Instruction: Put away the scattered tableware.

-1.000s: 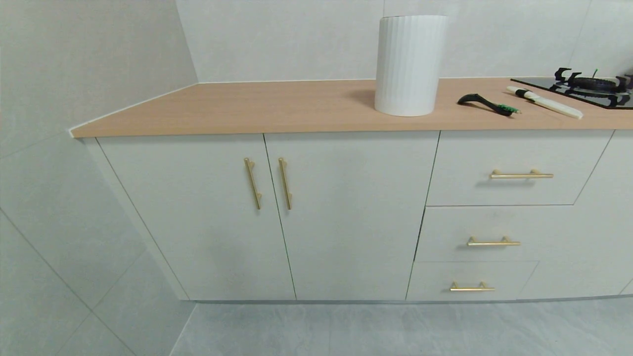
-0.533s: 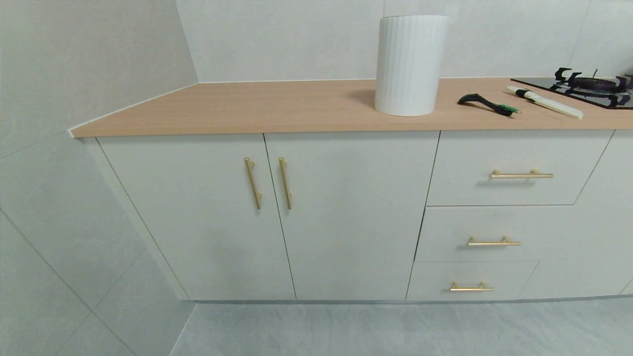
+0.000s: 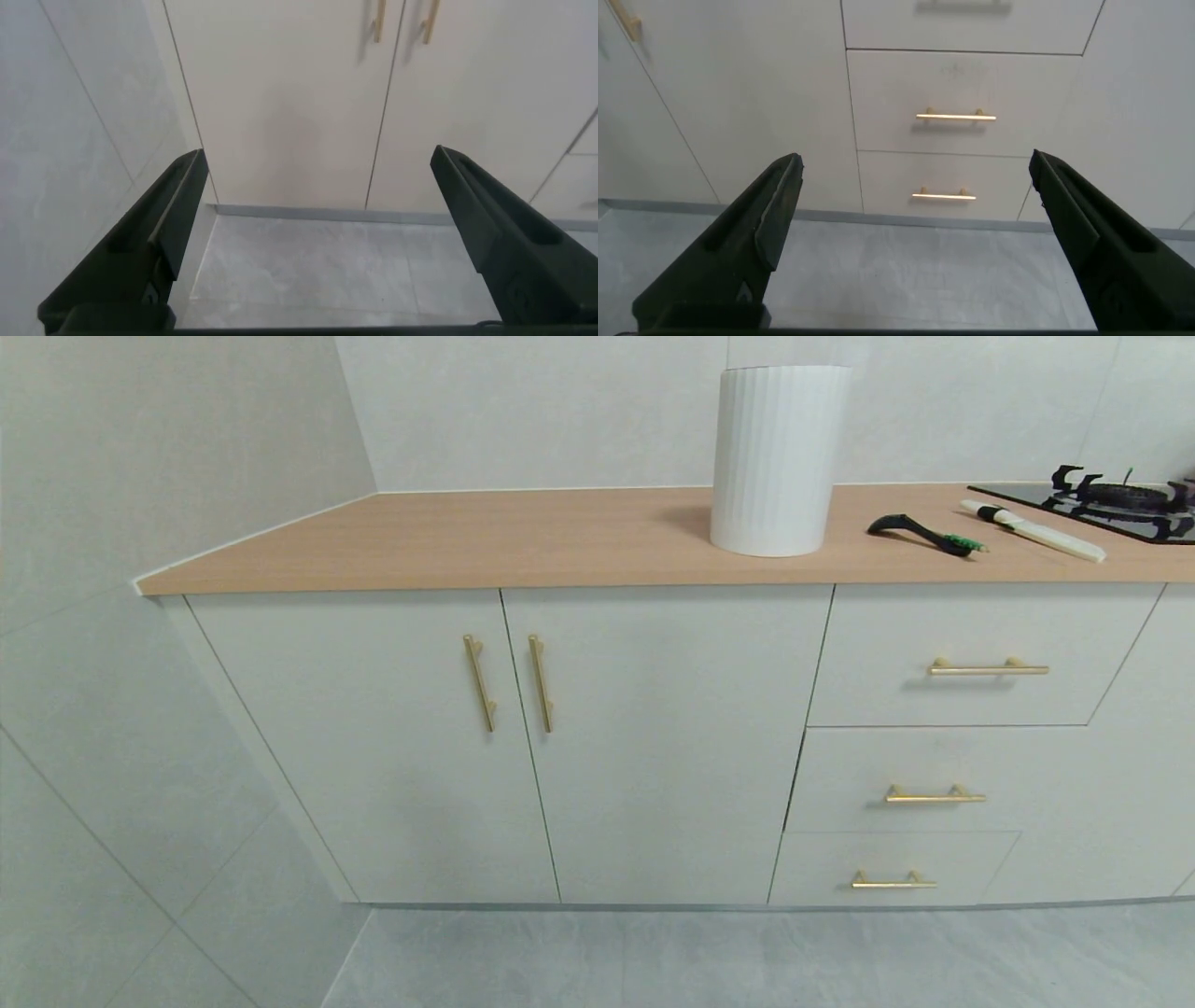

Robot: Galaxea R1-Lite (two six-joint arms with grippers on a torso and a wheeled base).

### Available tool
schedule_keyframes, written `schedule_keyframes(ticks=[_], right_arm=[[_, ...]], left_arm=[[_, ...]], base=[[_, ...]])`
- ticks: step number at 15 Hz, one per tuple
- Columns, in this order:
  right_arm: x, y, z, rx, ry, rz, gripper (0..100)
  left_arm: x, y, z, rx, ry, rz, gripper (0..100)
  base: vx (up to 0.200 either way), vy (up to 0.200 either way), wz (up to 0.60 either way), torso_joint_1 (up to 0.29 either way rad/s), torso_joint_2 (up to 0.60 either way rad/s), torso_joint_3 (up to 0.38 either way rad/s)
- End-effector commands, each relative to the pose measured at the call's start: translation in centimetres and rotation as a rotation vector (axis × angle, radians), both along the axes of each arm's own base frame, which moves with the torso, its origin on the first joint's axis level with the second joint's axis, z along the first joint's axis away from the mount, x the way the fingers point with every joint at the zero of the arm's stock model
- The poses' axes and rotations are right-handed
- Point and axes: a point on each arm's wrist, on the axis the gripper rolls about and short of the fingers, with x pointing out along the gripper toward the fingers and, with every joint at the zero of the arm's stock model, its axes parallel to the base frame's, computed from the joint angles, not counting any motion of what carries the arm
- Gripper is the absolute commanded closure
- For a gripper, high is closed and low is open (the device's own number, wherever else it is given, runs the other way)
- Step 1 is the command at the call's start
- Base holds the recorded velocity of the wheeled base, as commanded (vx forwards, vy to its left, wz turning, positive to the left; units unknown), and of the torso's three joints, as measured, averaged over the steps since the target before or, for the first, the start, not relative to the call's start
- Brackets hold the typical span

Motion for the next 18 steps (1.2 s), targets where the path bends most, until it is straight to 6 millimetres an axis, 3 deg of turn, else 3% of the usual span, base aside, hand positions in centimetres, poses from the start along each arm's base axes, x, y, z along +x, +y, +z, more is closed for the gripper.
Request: schedule_keyframes(ticks=[1,6,18], right_arm=[[0.02,0.0,-0.01,0.0,0.004,-0.001,0],[0.02,0.0,-0.01,0.001,0.004,-0.001,0],[0.02,0.0,-0.01,0.0,0.004,-0.001,0]], left_arm=[[0.02,0.0,-0.03,0.0,0.003,0.001,0],[0.02,0.0,-0.03,-0.001,0.003,0.001,0],[0.01,0.0,0.01,-0.003,0.001,0.001,0]], base=[[0.0,-0.2,0.0,0.002,0.0,0.007],[0.0,-0.2,0.0,0.002,0.0,0.002],[0.0,0.0,0.0,0.0,0.0,0.0]])
